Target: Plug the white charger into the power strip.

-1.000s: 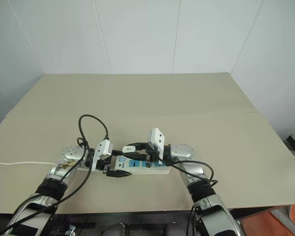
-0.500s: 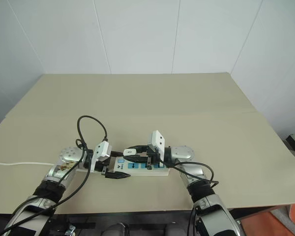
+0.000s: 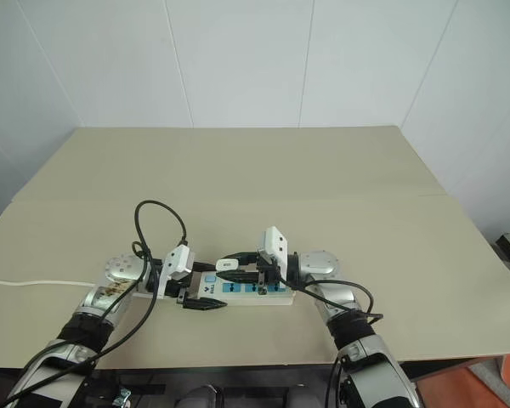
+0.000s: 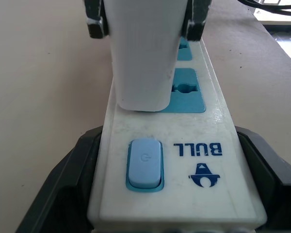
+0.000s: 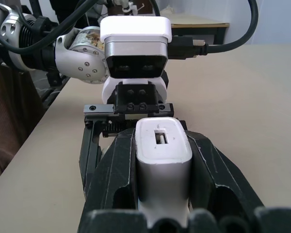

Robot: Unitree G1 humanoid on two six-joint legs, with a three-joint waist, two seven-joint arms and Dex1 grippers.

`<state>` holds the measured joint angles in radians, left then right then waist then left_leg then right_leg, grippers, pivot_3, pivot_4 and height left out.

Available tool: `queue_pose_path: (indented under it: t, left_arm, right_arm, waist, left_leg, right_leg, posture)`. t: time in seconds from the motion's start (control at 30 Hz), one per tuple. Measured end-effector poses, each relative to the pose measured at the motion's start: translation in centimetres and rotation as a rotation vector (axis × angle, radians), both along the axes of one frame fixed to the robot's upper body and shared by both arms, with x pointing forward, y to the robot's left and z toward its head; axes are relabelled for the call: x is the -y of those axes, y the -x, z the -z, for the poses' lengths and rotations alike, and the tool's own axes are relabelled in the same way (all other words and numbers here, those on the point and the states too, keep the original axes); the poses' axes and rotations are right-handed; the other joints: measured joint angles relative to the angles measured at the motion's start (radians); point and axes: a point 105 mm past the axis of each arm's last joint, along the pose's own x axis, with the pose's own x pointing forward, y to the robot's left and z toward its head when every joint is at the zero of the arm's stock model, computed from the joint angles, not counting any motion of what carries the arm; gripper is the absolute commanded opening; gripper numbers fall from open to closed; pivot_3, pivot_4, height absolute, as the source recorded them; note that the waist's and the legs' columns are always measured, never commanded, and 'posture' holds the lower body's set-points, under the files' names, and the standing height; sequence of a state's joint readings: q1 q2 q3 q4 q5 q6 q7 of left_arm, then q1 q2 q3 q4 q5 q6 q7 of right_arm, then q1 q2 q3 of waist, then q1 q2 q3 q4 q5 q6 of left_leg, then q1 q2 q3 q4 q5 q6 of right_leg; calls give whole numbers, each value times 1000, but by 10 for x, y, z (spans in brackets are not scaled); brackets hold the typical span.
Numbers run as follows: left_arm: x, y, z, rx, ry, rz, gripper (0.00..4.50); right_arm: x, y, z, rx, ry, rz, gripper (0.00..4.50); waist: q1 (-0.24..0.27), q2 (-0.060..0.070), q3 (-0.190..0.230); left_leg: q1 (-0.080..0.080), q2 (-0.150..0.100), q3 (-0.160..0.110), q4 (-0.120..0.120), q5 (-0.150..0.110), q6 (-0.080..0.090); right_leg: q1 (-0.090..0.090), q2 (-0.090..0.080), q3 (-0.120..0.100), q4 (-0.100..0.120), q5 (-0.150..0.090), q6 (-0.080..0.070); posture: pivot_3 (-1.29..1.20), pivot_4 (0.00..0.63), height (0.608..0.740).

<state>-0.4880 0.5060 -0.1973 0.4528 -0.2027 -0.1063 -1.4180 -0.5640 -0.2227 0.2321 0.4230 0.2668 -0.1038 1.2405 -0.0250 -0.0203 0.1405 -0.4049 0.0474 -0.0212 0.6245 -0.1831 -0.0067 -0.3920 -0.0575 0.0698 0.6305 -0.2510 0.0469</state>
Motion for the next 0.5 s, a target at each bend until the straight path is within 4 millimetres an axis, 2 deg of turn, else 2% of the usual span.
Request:
queue_pose_path:
  t: [0.5]
  left_arm:
    - [2,1,1,-1,-2,2,3324]
  right_arm:
    - [6,-1,4,2,56,-23,1107]
  waist:
    - [8,0,0]
  left_leg:
    - [0,0,0,0,0,0]
  right_leg:
    - [0,0,0,0,0,0]
  posture:
    - [0,150,740]
